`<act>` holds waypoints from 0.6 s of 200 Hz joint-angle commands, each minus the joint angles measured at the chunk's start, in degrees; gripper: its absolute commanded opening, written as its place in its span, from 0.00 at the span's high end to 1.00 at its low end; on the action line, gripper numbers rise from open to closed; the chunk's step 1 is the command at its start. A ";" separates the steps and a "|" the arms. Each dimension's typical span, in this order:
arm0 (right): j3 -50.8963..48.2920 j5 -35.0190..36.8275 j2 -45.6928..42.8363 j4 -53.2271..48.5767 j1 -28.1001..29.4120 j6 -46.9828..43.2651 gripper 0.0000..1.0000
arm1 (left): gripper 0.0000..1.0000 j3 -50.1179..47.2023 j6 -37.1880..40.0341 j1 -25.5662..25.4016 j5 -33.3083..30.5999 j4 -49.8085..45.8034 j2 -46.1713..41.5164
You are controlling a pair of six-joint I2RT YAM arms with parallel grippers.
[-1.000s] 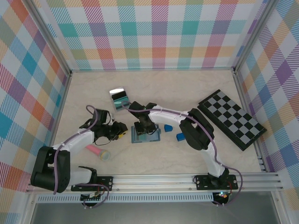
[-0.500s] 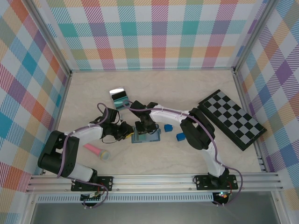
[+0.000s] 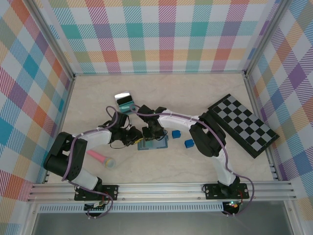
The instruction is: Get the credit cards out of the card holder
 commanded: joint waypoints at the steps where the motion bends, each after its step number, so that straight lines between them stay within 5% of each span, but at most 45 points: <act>1: -2.69 -0.77 1.95 -0.44 0.02 0.47 0.75 | 0.83 0.87 1.05 -0.57 -2.79 -3.12 0.80; 120: -3.37 -2.97 1.65 0.90 -0.35 0.48 0.76 | 0.82 0.15 1.03 -0.92 -1.42 -1.04 4.14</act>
